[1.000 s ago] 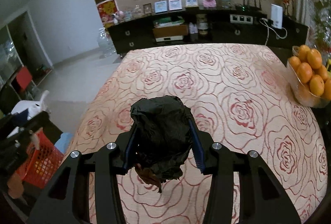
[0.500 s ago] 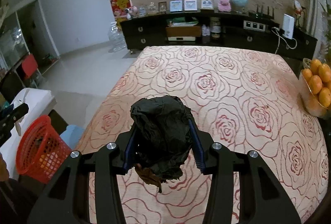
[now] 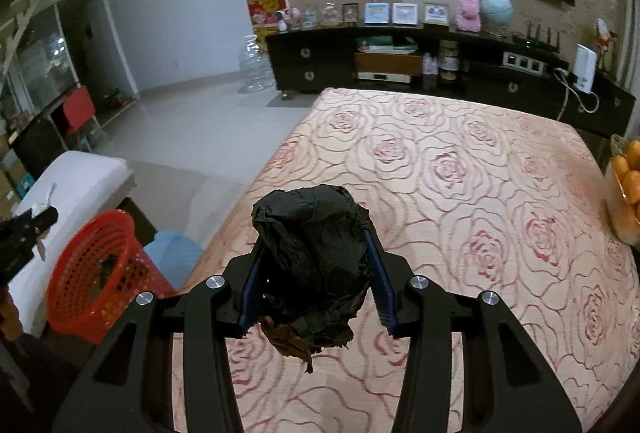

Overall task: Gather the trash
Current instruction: 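Carry the white tissue and dark cloth over the red wastebasket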

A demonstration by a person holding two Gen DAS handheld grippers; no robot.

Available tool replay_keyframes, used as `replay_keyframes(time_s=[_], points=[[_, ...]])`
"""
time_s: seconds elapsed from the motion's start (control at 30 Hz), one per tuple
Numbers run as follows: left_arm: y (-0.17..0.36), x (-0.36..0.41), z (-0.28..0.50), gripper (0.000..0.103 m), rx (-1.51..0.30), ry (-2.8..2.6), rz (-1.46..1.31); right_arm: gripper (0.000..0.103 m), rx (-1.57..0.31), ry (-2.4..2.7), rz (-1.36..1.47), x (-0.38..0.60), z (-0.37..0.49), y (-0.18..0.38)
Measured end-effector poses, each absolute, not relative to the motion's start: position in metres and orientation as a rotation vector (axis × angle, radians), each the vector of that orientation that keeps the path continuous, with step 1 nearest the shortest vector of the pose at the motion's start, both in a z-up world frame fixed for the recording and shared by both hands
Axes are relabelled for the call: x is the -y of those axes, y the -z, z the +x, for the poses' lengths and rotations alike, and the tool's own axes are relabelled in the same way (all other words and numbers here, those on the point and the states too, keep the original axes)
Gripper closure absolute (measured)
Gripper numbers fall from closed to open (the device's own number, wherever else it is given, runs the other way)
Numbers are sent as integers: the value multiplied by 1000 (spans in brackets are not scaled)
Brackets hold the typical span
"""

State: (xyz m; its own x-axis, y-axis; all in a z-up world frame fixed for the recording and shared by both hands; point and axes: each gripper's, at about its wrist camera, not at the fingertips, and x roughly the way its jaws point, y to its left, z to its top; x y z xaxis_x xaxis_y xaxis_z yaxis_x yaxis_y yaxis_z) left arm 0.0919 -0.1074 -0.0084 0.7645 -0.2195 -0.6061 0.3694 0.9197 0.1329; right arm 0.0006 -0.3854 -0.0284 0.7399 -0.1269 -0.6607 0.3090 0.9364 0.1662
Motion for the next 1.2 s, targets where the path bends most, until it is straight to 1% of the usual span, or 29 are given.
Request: replay_keyframes(time_s=[0.73, 0.9, 1.1, 1.2], points=[[22, 44, 114, 65, -681, 246, 197, 58, -705, -86, 238, 263, 60, 4], [23, 36, 119, 65, -693, 244, 171, 58, -710, -146, 242, 239, 78, -10], [22, 31, 124, 65, -705, 235, 148, 58, -653, -222, 202, 213, 98, -44], [26, 33, 125, 65, -716, 232, 155, 58, -646, -225, 198, 214, 99, -40]])
